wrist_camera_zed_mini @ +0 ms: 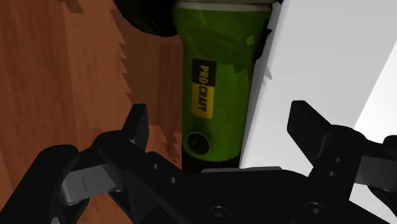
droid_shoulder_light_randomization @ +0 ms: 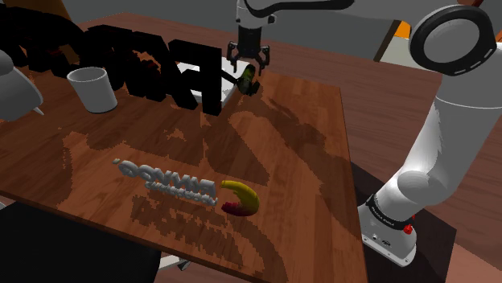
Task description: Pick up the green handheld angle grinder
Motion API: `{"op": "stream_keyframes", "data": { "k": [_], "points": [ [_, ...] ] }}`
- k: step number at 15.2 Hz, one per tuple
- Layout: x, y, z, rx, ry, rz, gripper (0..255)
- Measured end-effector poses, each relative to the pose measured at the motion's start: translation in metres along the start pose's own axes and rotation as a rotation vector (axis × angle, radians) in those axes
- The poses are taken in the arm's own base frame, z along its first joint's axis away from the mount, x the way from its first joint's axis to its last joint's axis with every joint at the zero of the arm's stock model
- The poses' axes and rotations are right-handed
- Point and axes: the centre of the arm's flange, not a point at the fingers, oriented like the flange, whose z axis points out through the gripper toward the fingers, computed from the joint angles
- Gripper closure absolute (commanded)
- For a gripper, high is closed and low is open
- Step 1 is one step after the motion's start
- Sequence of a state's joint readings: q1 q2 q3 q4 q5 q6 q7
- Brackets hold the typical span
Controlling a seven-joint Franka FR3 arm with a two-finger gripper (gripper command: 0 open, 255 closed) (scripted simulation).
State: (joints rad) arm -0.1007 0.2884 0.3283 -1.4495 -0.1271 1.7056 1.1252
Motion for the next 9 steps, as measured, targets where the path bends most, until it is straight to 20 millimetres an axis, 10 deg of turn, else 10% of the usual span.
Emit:
{"op": "stream_keyframes", "data": {
  "k": [2,3,9],
  "points": [
    [0.0,-0.0008,0.0056,0.0,0.0,0.0,0],
    [0.0002,-0.0009,0.0067,0.0,0.0,0.0,255],
    [0.0006,-0.0007,0.0075,0.0,0.0,0.001,255]
  ]
}}
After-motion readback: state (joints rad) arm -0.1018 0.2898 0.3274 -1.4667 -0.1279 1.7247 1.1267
